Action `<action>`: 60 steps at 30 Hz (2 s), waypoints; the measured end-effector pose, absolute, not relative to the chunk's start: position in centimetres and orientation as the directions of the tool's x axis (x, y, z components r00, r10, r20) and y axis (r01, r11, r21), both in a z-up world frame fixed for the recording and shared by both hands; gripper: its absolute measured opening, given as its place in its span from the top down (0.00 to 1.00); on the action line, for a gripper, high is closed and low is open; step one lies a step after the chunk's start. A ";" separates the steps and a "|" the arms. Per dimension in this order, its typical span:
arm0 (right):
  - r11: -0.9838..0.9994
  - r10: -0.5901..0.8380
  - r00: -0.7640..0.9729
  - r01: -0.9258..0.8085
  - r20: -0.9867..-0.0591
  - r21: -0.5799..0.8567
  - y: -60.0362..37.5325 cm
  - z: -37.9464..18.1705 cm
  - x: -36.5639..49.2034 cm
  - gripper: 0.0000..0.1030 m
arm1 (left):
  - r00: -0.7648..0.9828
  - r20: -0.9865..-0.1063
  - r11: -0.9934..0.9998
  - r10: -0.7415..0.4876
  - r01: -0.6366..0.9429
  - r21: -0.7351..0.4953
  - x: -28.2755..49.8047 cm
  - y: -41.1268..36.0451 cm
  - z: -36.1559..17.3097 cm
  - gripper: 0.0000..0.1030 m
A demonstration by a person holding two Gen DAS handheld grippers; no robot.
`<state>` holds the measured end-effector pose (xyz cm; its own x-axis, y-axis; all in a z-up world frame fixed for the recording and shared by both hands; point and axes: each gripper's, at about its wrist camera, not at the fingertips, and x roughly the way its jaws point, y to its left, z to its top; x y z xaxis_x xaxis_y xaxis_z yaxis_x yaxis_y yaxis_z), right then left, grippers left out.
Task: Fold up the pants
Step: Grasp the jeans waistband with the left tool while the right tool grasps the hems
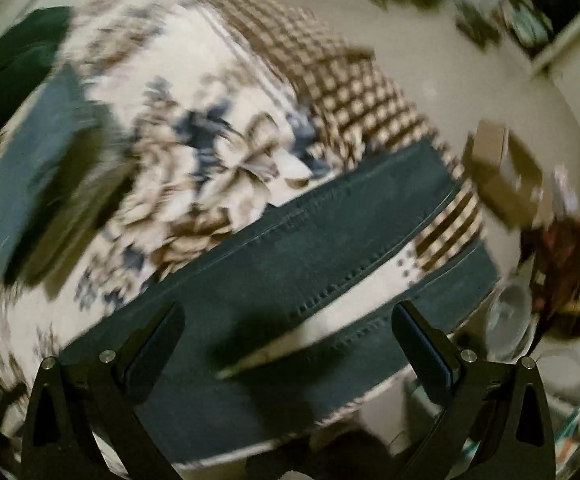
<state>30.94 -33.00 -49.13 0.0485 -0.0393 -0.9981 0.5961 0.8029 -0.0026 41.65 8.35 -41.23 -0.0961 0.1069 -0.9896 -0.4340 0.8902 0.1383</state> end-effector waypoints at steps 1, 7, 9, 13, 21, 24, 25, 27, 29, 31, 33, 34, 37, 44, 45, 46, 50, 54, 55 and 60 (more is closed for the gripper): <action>0.784 -0.030 0.025 0.621 -0.999 -0.008 -34.1 -51.1 31.4 0.00 | -0.126 -0.988 0.882 0.088 -0.451 0.136 42.6 8.7 -43.2 0.00; 0.663 0.047 -0.063 0.748 -0.997 -0.016 -38.7 -61.6 33.1 0.00 | -0.242 -0.970 0.826 -0.007 -0.548 0.131 45.9 10.0 -53.5 0.00; 0.632 0.057 -0.086 0.774 -0.995 -0.030 -39.8 -63.9 33.0 0.00 | -0.255 -0.967 0.805 -0.023 -0.579 0.133 45.7 10.3 -55.1 0.08; 0.577 0.090 -0.088 0.817 -0.992 -0.020 -41.2 -67.7 33.3 0.00 | -0.242 -0.970 0.770 0.000 -0.620 0.155 44.4 10.7 -56.0 0.42; 0.535 0.084 -0.041 0.845 -0.996 0.010 -42.6 -69.4 32.8 0.76 | -0.062 -0.998 0.807 0.031 -0.588 0.061 38.6 9.1 -50.9 0.88; 0.530 0.098 0.002 0.846 -0.995 0.054 -42.8 -68.1 31.8 0.93 | 0.000 -1.000 0.820 0.023 -0.573 0.019 35.5 8.5 -47.6 0.90; 0.533 0.093 0.012 0.844 -0.996 0.060 -42.7 -67.6 31.2 0.95 | 0.028 -1.000 0.824 0.014 -0.566 -0.004 34.0 8.3 -46.3 0.90; 0.544 0.092 0.033 0.835 -0.995 0.078 -42.6 -66.3 29.8 0.95 | 0.066 -0.998 0.834 0.004 -0.550 -0.033 31.9 8.4 -44.0 0.90; 0.561 0.092 0.057 0.822 -0.994 0.100 -42.7 -65.1 28.0 0.96 | 0.098 -0.995 0.850 -0.002 -0.523 -0.053 28.5 8.0 -41.5 0.91; 0.570 0.093 0.079 0.813 -0.993 0.118 -42.9 -63.8 26.0 0.96 | 0.114 -0.993 0.856 -0.017 -0.512 -0.073 25.1 8.3 -39.8 0.91; 0.577 0.097 0.094 0.806 -0.991 0.133 -42.8 -62.5 23.8 0.96 | 0.116 -0.993 0.865 -0.028 -0.496 -0.082 24.3 8.6 -38.8 0.91; 0.579 0.099 0.099 0.803 -0.990 0.138 -42.6 -61.7 23.0 0.96 | 0.114 -0.993 0.866 -0.034 -0.492 -0.086 24.0 8.4 -38.7 0.91; 0.593 0.097 0.103 0.793 -0.990 0.140 -42.3 -60.1 20.8 0.96 | 0.086 -0.996 0.876 -0.039 -0.476 -0.075 21.8 8.8 -40.6 0.91; 0.607 0.114 0.021 0.790 -0.993 0.087 -44.5 -61.4 12.9 0.96 | -0.045 -0.997 0.854 -0.065 -0.519 -0.033 15.4 10.0 -49.5 0.90; 0.607 0.117 0.013 0.791 -0.993 0.082 -44.6 -62.3 12.1 0.96 | -0.060 -0.996 0.850 -0.067 -0.526 -0.026 14.9 10.2 -51.0 0.90; 0.602 0.118 0.005 0.795 -0.993 0.076 -44.7 -63.2 11.3 0.96 | -0.077 -0.995 0.852 -0.067 -0.524 -0.017 14.7 10.2 -52.3 0.89; 0.616 0.160 0.002 0.781 -0.987 0.101 -45.0 -65.9 9.7 0.88 | -0.073 -0.993 0.835 -0.090 -0.549 -0.035 14.0 10.6 -54.1 0.86; 0.604 0.244 0.018 0.780 -0.970 0.166 -46.5 -66.0 7.8 0.62 | -0.030 -0.997 0.844 -0.074 -0.534 -0.047 13.5 10.5 -51.9 0.72; 0.600 0.240 0.037 0.780 -0.970 0.178 -47.1 -65.2 7.1 0.55 | -0.022 -0.997 0.848 -0.070 -0.527 -0.048 13.4 10.4 -51.3 0.66; 0.541 0.173 0.155 0.810 -0.973 0.226 -51.7 -61.9 4.3 0.51 | 0.045 -0.999 0.888 0.010 -0.459 -0.012 13.9 8.6 -48.7 0.18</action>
<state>4.25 -51.71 -61.93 0.1553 0.1735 -0.9725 0.8102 0.5410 0.2259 13.88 8.60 -48.73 0.0454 0.0096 -0.9989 -0.4589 0.8884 -0.0123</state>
